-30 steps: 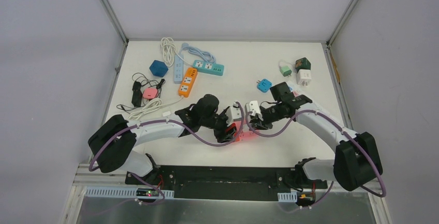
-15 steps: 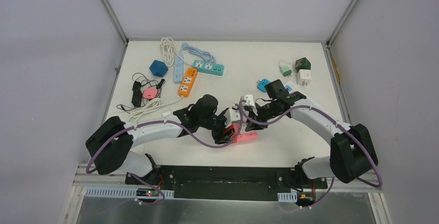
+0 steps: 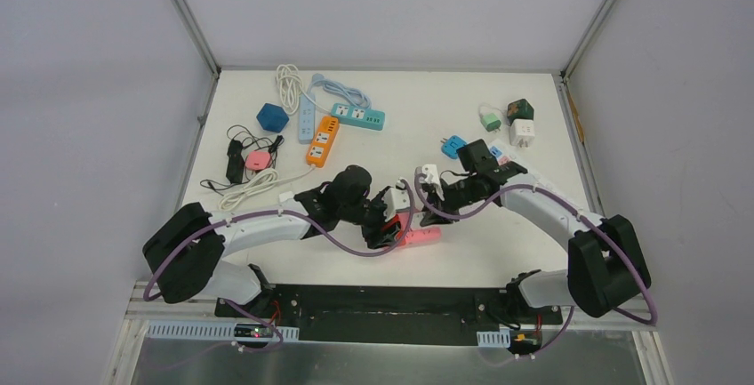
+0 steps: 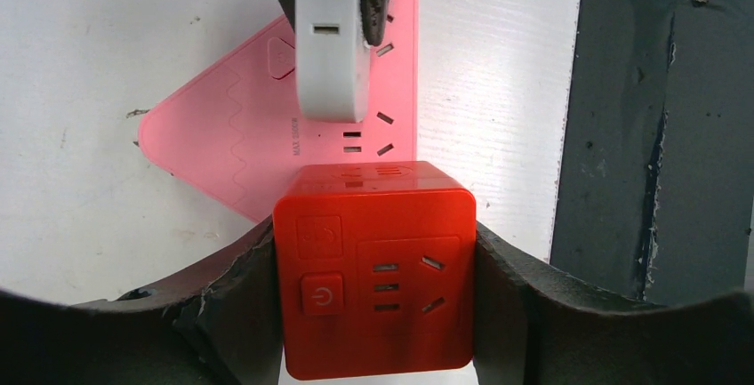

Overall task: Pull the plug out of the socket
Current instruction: Remove the plug from the socket.

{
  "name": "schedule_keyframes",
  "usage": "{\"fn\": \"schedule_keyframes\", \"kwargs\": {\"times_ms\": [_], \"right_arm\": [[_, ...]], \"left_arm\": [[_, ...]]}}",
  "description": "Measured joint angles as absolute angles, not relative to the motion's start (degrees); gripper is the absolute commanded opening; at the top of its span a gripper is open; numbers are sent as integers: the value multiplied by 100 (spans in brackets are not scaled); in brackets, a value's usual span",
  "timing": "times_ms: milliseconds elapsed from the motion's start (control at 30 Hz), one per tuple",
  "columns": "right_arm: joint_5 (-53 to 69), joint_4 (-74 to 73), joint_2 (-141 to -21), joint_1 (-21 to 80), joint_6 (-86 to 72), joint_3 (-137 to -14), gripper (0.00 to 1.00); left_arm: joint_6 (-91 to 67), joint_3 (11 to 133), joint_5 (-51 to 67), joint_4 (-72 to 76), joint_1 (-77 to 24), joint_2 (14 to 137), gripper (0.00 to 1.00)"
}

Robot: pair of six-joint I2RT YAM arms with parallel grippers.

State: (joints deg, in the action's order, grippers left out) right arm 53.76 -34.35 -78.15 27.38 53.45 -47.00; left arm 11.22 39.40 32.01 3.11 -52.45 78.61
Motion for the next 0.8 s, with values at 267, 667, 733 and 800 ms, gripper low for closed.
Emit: {"fn": "schedule_keyframes", "kwargs": {"times_ms": [267,667,733,800], "right_arm": [[5286,-3448,-7638,2856,5566,-4630,0],[5561,-3288,-7575,2648,5374,-4517,0],[5454,-3398,-7476,2810,5631,-4508,0],[5400,-3485,-7417,2902,5808,-4508,0]], "left_arm": [[1098,3938,3258,204,-5245,7797,0],[985,3892,3210,360,-5245,7797,0],[989,3870,3216,340,-5247,7762,0],[985,3868,3253,296,-5247,7734,0]]}}
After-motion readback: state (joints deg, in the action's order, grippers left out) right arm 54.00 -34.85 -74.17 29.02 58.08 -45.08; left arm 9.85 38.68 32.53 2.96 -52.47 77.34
